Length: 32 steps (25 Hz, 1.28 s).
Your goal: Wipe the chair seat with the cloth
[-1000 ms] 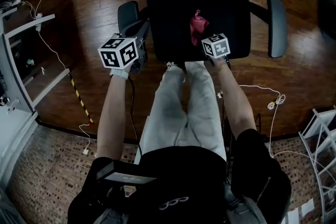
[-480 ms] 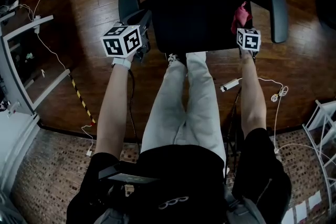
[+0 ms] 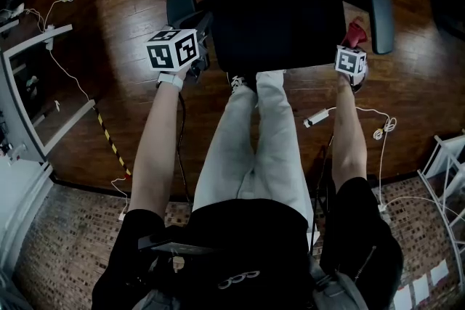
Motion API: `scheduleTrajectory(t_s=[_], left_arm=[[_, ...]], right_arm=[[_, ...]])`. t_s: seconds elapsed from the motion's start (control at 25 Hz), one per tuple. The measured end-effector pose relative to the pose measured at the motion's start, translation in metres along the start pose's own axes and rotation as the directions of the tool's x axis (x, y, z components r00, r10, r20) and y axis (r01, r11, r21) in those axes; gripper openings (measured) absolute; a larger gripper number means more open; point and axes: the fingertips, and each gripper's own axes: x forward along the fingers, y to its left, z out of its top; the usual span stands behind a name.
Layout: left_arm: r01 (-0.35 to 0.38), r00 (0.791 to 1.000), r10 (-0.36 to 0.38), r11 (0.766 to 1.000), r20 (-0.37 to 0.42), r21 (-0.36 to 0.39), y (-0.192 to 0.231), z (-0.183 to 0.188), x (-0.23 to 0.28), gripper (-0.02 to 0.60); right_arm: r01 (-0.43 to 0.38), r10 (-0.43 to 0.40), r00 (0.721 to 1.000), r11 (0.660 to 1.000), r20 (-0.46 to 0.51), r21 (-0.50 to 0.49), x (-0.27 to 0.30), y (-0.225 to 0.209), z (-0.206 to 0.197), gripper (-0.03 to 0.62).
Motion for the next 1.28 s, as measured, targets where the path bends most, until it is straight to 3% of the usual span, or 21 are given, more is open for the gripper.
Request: scheduleTrajectory(t_s=[0.12, 0.24, 0.44, 0.64, 0.88, 1.0, 1.16, 1.28], left_arm=[[0.004, 1.000, -0.004, 1.000, 0.000, 0.002, 0.000, 0.000, -0.001, -0.006], [0.006, 1.000, -0.006, 1.000, 0.002, 0.007, 0.000, 0.001, -0.001, -0.006], [0.005, 1.000, -0.005, 1.000, 0.003, 0.021, -0.001, 0.001, -0.001, -0.006], [0.016, 1.000, -0.016, 1.000, 0.012, 0.021, -0.002, 0.001, -0.002, -0.006], [0.019, 1.000, -0.020, 0.999, 0.012, 0.026, -0.002, 0.002, -0.002, -0.006], [0.023, 1.000, -0.023, 0.999, 0.006, 0.028, -0.003, 0.000, -0.002, -0.006], [0.025, 1.000, -0.025, 0.999, -0.001, 0.035, -0.005, 0.000, -0.002, -0.006], [0.030, 1.000, -0.030, 0.999, -0.005, 0.037, -0.007, -0.001, -0.001, -0.006]], right_arm=[[-0.068, 0.068, 0.998, 0.998, 0.013, 0.005, -0.002, 0.037, -0.004, 0.069], [-0.202, 0.204, 0.979, 0.977, 0.016, -0.073, -0.010, 0.112, 0.002, 0.069], [-0.376, 0.397, 0.918, 0.877, 0.012, -0.301, -0.040, 0.259, -0.001, 0.069], [-0.494, 0.533, 0.846, 0.785, 0.002, -0.374, -0.086, 0.358, -0.006, 0.069], [-0.663, 0.707, 0.707, 0.668, 0.012, -0.339, -0.129, 0.425, 0.001, 0.069], [-0.747, 0.782, 0.623, 0.596, 0.005, -0.295, -0.141, 0.444, -0.003, 0.069], [-0.847, 0.870, 0.492, 0.475, -0.014, -0.237, -0.151, 0.461, -0.009, 0.069], [-0.868, 0.889, 0.458, 0.448, 0.001, -0.215, -0.146, 0.453, -0.007, 0.069]])
